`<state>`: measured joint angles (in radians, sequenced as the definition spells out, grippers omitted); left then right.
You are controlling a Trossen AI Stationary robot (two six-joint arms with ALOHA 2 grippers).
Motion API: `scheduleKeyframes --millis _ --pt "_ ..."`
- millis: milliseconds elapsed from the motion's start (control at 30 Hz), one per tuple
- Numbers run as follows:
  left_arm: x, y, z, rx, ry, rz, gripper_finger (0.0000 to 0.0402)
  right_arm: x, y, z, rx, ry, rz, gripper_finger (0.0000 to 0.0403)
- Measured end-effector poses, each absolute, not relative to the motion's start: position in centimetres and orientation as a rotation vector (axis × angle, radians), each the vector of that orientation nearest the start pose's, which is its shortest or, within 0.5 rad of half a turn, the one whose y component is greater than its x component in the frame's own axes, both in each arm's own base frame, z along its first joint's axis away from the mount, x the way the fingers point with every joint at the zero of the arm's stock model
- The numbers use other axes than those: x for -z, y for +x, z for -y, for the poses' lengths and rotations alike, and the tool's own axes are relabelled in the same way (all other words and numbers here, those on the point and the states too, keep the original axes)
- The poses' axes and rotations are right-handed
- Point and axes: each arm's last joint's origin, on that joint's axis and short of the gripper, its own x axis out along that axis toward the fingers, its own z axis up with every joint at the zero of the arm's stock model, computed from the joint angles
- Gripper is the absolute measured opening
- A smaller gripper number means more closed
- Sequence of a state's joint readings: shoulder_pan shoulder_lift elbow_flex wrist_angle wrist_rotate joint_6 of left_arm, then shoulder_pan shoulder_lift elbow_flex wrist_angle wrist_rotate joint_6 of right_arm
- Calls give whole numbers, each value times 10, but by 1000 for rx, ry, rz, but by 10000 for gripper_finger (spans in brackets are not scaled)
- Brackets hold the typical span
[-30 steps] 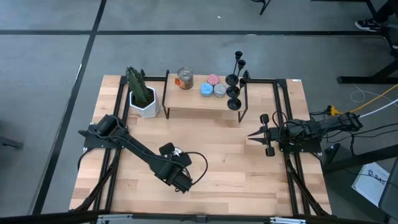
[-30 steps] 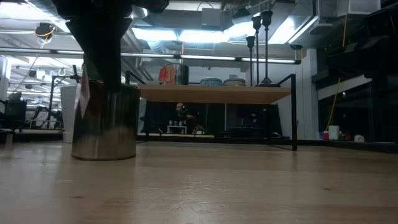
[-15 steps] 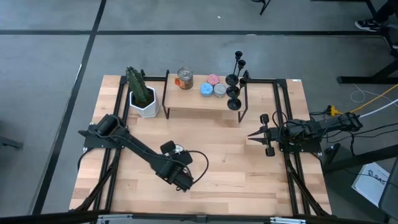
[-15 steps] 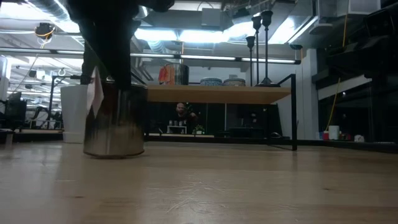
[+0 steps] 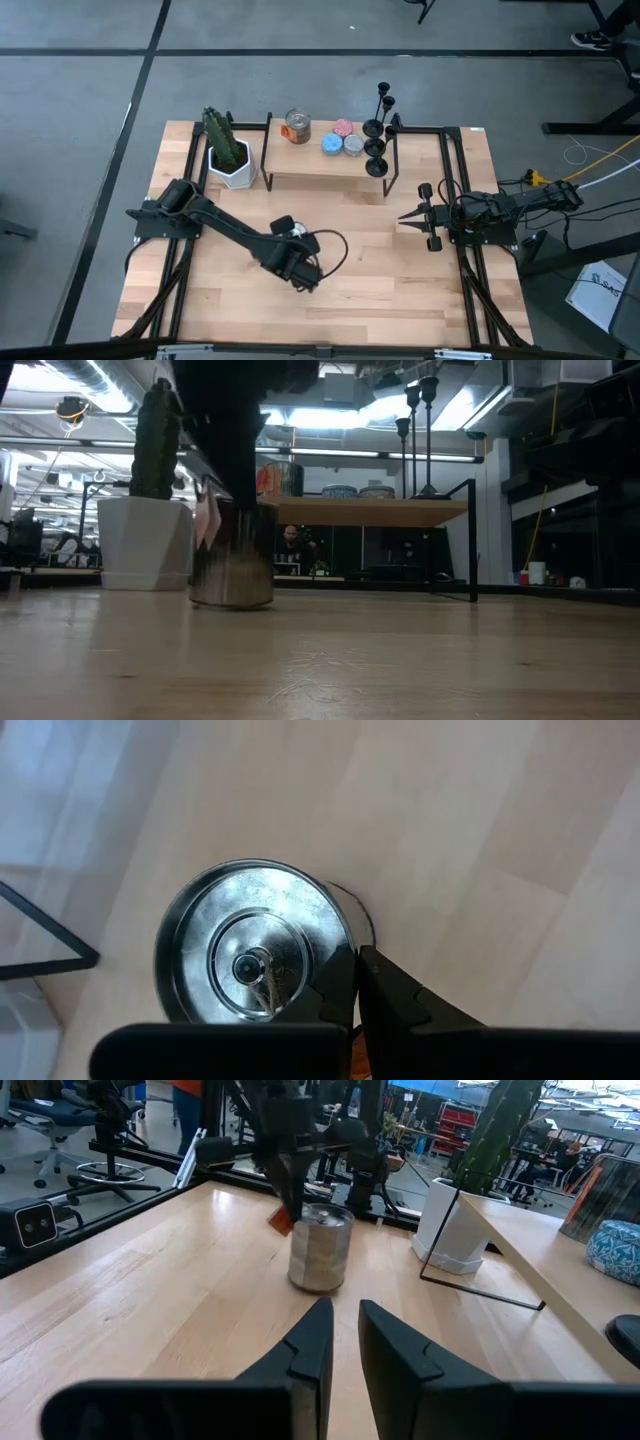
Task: Pick & Place candle stick holders
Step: Align the silver scented candle with the other silver scented candle on the shelf
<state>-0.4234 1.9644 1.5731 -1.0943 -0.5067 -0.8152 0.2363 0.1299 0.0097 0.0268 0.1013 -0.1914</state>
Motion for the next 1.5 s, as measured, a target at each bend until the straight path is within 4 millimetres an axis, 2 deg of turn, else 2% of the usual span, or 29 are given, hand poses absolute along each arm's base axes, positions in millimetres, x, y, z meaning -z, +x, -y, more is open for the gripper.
scheduleKeyframes --millis 333,500,767,967,1133,1500 --pt "-258 374 117 -574 14 -1085 2 -159 103 -22 -143 -207 -79 54" --pt "-290 380 100 -599 36 -1054 2 -159 103 -22 -143 -207 -79 54" --pt "-337 382 73 -585 35 -1033 2 -159 103 -22 -143 -207 -79 54" --pt "-367 374 49 -629 21 -1043 2 -159 103 -22 -143 -207 -79 54" --pt "-380 365 20 -696 8 -1099 2 -159 103 -22 -143 -207 -79 54" --pt "-385 360 -41 -741 -92 -1142 2 -159 103 -22 -143 -207 -79 54"
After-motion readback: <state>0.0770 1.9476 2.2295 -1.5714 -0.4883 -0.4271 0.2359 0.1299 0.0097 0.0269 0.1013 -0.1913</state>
